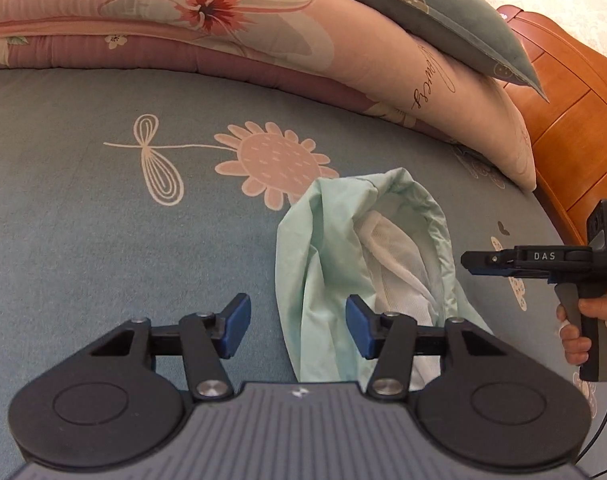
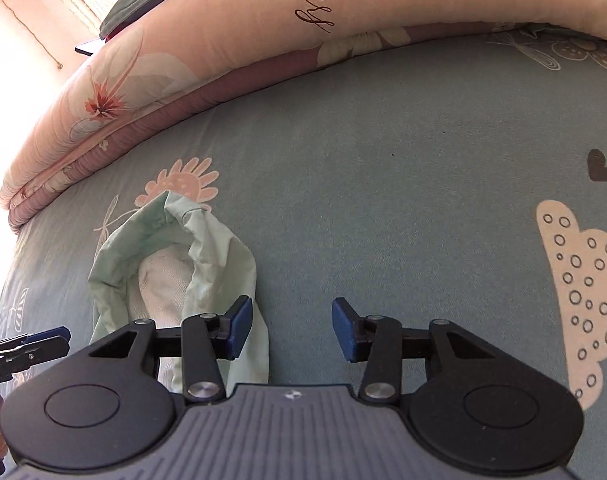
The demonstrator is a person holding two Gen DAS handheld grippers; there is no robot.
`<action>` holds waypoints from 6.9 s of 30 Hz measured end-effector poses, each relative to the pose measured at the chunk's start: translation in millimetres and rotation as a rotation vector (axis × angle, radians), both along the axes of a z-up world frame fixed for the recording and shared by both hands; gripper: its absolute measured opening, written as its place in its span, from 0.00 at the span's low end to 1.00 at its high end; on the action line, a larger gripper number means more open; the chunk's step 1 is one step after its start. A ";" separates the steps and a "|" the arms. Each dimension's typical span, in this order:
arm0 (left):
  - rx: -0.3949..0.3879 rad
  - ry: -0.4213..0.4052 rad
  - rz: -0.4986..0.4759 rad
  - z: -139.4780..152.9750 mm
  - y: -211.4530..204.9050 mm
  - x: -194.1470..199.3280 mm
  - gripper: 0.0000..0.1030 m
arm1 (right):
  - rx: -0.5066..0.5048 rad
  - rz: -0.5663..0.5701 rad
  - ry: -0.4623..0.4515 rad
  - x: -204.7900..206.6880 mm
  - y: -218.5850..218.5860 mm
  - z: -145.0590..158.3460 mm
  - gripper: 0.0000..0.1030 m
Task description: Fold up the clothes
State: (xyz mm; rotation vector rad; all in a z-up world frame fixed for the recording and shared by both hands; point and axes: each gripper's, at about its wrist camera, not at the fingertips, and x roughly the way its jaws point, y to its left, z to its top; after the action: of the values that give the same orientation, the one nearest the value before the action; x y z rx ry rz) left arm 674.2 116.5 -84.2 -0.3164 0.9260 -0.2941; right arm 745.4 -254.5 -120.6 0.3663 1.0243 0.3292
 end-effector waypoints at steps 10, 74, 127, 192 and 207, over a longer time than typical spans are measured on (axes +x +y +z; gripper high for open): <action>0.000 0.051 -0.007 -28.8 -9.2 55.4 0.51 | 0.111 0.108 0.000 29.0 34.0 -21.2 0.57; 0.654 -0.358 -0.723 36.8 -111.6 -330.6 0.09 | -0.601 0.745 -0.314 -359.6 70.9 85.8 0.11; 0.677 -0.416 -1.062 64.9 -158.8 -337.1 0.13 | -0.879 1.486 -0.540 -416.0 133.7 61.8 0.26; 0.252 -0.055 -0.366 24.5 -81.8 -248.5 0.51 | -0.286 0.298 -0.135 -299.1 46.8 47.5 0.49; -0.158 0.314 0.059 -21.1 4.1 -109.2 0.25 | 0.110 -0.063 0.123 -179.4 -25.1 11.1 0.36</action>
State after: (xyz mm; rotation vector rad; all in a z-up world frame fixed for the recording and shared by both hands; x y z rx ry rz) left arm 565.0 120.5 -105.3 -0.5454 1.2024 -0.2676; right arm 566.0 -279.7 -109.5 0.5217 1.1152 0.3100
